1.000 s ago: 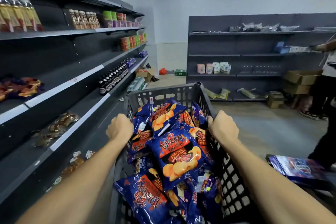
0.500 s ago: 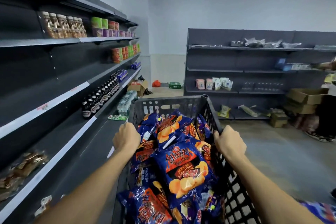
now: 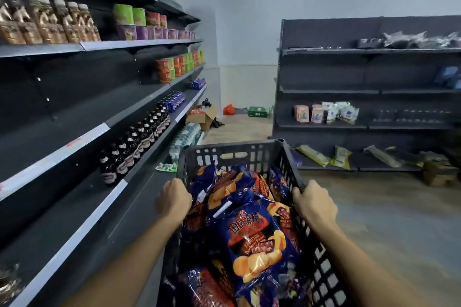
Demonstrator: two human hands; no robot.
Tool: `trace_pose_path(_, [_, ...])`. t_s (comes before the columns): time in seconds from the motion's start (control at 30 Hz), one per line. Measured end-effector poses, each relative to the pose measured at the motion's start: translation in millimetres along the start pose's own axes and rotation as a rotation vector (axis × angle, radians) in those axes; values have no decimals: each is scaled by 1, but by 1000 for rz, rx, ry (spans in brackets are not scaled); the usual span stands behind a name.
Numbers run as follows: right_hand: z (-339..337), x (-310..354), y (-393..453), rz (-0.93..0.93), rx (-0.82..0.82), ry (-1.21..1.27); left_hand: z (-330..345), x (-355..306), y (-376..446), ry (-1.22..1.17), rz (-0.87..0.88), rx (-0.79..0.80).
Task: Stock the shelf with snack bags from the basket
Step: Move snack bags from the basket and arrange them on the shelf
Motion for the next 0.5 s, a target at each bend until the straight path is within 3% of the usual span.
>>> trace_pose_path(0.27, [65, 111, 162, -70, -41, 15, 21, -25, 193, -59, -60, -61])
trace_pose_path(0.5, [145, 190, 288, -27, -70, 22, 58, -44, 372, -57, -2, -41])
Point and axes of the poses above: each hand's wrist, its own y-axis towards the middle knuckle, its own z-axis out of the palm, x = y × z, the point moved 9 cm from there along y, towards the middle knuckle, and after that the axes turned 3 degrees about -z, right-handed, at the moved point
